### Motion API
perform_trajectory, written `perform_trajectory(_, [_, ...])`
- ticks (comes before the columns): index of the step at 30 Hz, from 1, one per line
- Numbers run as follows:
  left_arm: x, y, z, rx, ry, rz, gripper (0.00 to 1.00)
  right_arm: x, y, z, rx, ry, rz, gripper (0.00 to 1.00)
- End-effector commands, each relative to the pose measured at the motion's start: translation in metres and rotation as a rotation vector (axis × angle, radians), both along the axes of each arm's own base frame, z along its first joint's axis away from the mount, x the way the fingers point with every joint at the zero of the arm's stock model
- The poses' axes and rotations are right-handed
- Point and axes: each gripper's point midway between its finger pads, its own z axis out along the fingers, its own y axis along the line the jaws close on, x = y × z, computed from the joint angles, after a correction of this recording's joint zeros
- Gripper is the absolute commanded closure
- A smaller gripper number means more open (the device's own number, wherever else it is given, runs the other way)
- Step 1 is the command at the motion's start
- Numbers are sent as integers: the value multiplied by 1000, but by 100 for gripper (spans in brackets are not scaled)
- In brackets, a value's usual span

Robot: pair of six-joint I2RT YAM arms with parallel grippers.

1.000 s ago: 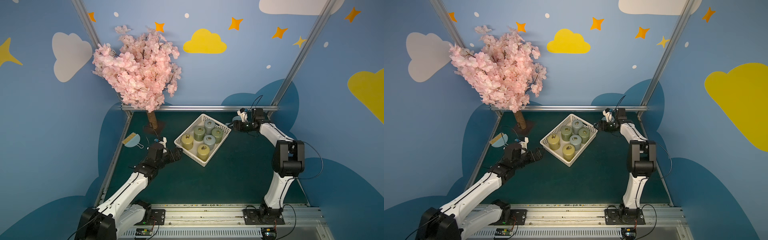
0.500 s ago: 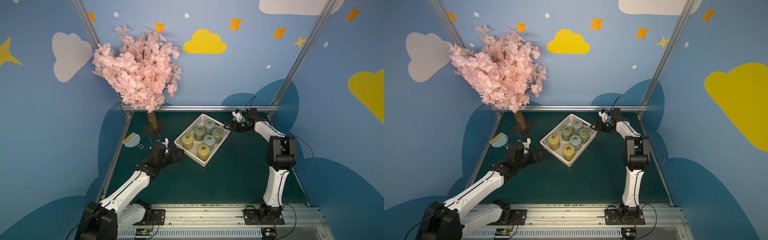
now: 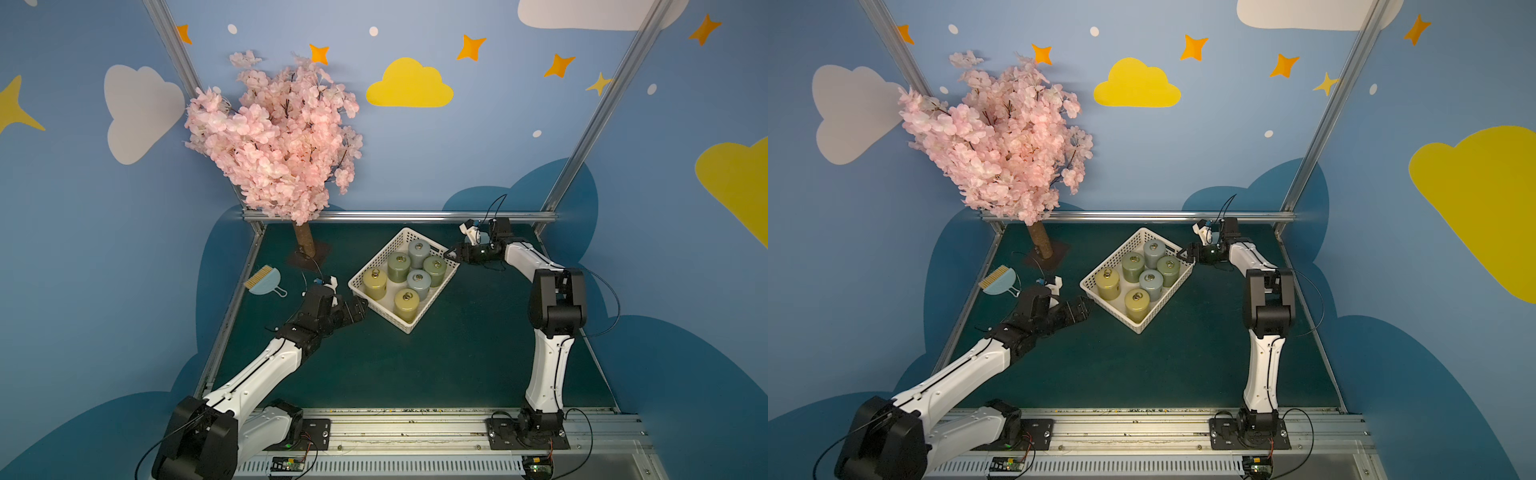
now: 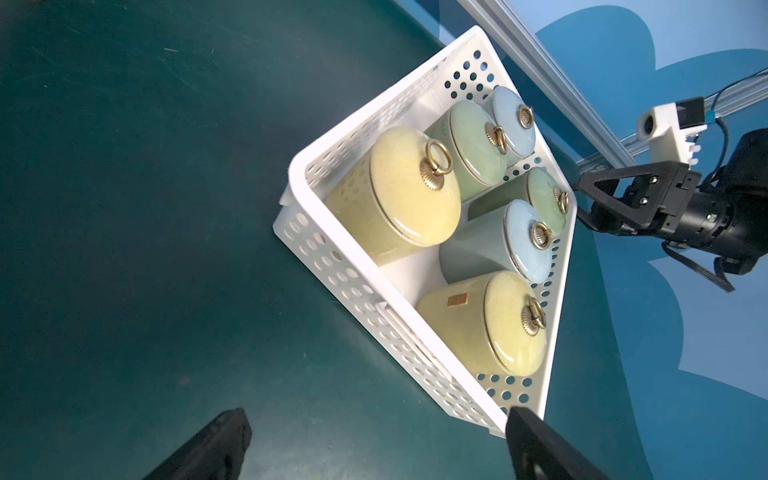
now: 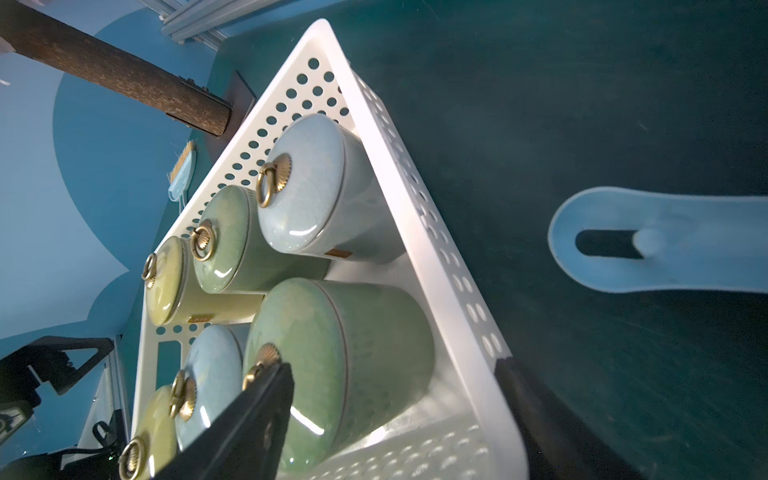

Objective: Take the tea canister out of the basket
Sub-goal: Adjust the basket at the center of the board.

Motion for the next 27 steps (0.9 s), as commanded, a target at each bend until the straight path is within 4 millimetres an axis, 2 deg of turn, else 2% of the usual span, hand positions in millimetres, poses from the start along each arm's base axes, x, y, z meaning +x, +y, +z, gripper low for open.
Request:
perform_trajectory(1, [9,2,11,-5,-19,29,0,-31,24,11,65,41,80,22])
perform_trajectory(7, [12,4,11,-21,-12,38,0,-47,28,14,55,26,76,25])
perform_trajectory(13, [11,6,9,-23,-2,41,0,-59,29,13,30,40,60,32])
perform_trajectory(27, [15,11,2,-37,22,42,0,-103,34,10,-68,54,8,48])
